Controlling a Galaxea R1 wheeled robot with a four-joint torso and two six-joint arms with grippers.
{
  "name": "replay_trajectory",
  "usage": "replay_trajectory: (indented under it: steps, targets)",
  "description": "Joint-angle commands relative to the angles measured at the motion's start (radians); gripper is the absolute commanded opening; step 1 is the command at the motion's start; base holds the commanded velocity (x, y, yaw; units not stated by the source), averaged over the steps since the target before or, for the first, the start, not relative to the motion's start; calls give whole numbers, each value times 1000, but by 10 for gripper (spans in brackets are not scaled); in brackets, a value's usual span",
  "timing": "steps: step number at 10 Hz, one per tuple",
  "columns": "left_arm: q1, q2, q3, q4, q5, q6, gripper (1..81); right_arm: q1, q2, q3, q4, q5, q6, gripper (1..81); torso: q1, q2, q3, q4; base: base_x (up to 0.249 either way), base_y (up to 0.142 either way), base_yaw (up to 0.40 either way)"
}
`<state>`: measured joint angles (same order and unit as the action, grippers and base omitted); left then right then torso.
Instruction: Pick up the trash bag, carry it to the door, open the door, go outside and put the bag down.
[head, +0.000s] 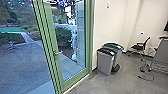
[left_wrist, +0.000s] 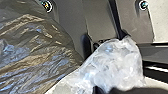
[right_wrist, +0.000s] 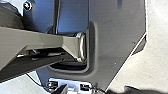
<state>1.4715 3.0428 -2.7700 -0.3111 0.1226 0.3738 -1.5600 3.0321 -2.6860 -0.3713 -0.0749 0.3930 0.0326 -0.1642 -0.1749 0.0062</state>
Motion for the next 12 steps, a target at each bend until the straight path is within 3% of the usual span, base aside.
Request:
replay_trajectory:
  steps: [1, 12]
  targets:
    - [-50, -4, -3, 4, 71, 8, 10, 37, 4, 3, -5, -54, 0, 811, 0, 0, 0, 0, 177, 0, 0]
    - [-50, -4, -2, 3, 66, 8, 10, 2, 4, -3, -8, -14, -2, 811, 0, 0, 0, 0, 176, 0, 0]
